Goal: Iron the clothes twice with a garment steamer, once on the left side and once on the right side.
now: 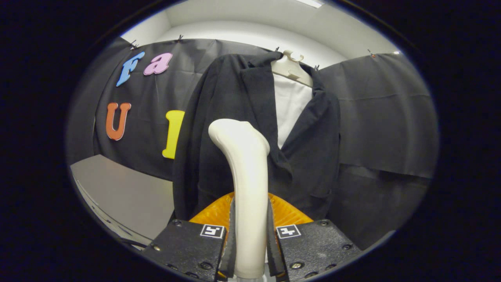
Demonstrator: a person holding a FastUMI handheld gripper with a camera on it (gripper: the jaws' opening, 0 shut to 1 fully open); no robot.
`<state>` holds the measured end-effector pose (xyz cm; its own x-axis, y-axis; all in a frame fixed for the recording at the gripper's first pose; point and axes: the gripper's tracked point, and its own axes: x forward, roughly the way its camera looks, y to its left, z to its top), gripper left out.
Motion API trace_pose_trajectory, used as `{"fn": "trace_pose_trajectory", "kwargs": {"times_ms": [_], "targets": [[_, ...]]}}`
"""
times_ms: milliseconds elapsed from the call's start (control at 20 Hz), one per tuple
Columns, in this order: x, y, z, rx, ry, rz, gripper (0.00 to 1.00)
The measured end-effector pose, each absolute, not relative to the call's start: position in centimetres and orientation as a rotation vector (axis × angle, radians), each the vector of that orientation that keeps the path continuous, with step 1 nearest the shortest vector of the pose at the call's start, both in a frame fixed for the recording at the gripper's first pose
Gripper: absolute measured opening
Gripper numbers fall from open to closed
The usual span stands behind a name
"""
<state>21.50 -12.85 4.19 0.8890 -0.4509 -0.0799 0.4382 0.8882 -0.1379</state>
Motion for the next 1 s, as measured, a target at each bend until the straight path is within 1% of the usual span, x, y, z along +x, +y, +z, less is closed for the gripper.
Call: {"fn": "trace_pose_trajectory", "kwargs": {"times_ms": [250,1000], "targets": [[20.8,-13.7,0.2,-0.105,0.175,-0.488,0.35],[20.2,-13.2,-6.7,-0.129,0.295,-0.51,0.35]]}}
